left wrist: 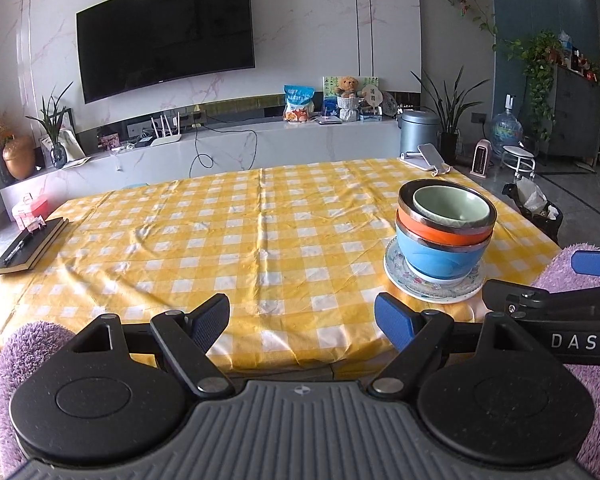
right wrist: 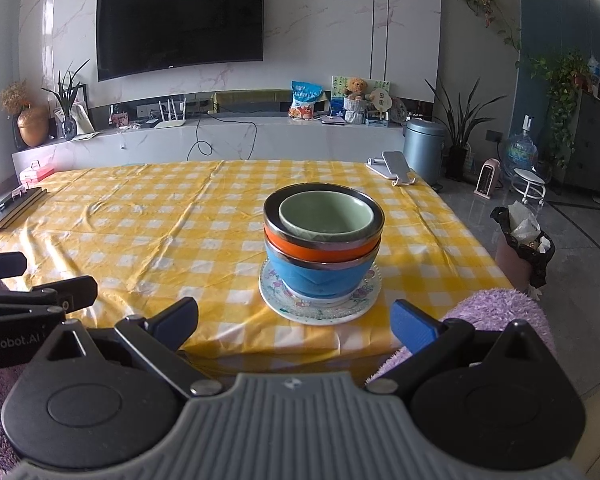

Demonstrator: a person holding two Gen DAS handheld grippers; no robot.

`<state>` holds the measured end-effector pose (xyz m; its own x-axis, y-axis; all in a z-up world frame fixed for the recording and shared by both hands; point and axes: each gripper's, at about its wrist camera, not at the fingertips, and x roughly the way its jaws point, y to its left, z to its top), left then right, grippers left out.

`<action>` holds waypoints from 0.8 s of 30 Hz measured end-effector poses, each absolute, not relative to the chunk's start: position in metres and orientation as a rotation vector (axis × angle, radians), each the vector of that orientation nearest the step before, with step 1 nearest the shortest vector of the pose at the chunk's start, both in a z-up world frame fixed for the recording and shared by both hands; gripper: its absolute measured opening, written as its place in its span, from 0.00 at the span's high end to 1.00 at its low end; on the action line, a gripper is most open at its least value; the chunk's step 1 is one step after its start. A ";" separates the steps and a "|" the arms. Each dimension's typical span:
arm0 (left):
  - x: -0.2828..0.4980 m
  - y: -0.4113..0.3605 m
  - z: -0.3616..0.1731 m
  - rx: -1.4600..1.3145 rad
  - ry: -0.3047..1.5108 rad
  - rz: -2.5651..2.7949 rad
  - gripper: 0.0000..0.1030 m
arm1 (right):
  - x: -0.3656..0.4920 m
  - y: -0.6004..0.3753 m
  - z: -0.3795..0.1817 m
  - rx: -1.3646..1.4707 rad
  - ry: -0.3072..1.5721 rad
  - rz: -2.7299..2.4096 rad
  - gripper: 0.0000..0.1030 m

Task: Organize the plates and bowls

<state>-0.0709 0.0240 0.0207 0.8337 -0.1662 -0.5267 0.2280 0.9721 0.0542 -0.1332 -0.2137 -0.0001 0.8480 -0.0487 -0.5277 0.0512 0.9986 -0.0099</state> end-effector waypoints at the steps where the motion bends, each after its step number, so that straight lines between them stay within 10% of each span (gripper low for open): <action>1: -0.071 0.024 0.021 0.116 0.546 -0.210 0.06 | -0.133 -0.213 0.000 0.004 0.557 -0.053 0.03; 24: -0.071 0.026 0.023 0.107 0.541 -0.209 0.06 | -0.133 -0.211 -0.001 -0.017 0.559 -0.050 0.03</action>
<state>-0.0710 0.0262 0.0225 0.8366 -0.1690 -0.5210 0.2251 0.9733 0.0457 -0.1333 -0.2114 -0.0011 0.8465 -0.0518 -0.5299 0.0425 0.9987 -0.0297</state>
